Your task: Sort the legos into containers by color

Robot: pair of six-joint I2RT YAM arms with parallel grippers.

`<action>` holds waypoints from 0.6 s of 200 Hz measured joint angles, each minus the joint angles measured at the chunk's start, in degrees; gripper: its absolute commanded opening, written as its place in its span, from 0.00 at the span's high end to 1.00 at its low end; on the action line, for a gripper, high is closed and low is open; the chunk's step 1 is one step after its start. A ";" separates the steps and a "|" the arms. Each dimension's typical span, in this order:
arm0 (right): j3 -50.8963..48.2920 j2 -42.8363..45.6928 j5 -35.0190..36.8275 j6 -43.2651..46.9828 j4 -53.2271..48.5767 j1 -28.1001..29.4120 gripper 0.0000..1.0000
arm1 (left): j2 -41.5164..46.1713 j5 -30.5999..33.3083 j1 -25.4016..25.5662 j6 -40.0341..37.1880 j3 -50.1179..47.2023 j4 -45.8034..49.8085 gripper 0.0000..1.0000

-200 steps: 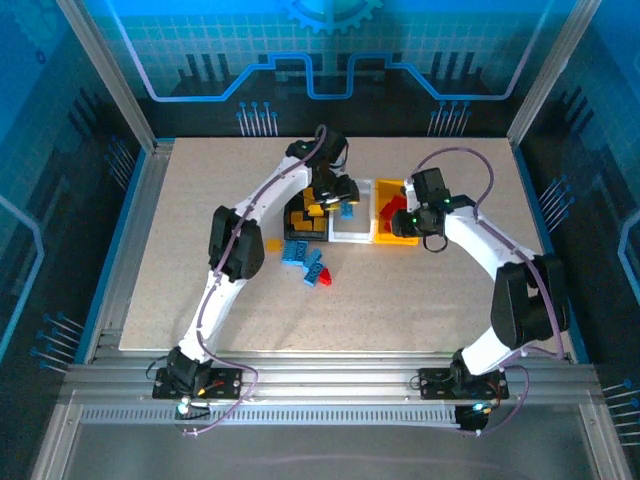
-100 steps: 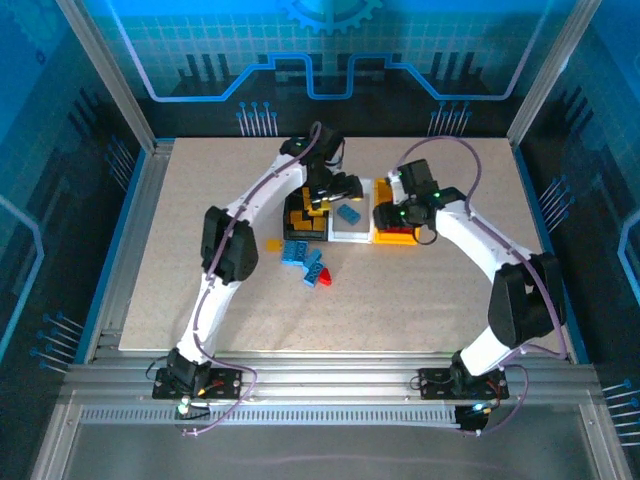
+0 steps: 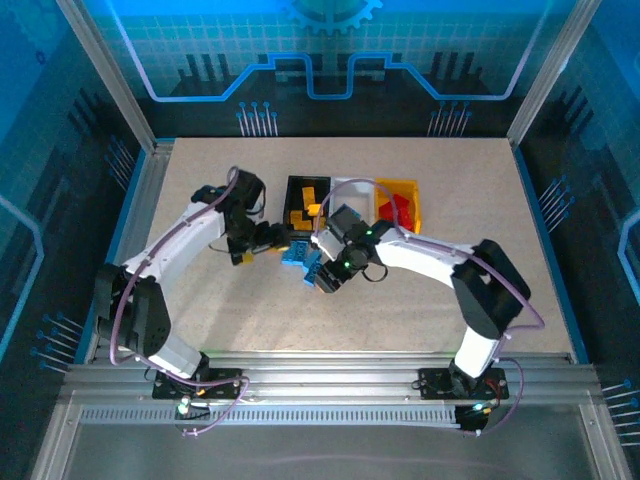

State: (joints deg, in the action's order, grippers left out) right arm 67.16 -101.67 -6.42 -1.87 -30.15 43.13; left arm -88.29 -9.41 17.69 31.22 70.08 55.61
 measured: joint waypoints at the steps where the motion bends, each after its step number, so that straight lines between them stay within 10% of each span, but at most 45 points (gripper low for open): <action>1: 0.02 -0.22 -0.02 0.07 0.00 0.00 0.31 | 0.07 -0.02 -0.04 0.02 -0.39 -0.07 0.12; 120: 3.10 -6.08 4.74 0.42 1.07 0.42 0.77 | -0.90 -1.33 1.05 -3.32 -4.81 -5.16 0.16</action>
State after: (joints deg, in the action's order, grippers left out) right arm 70.26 -107.74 -1.67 -1.45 -29.08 43.55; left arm -89.19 -10.74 18.74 27.90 65.28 50.46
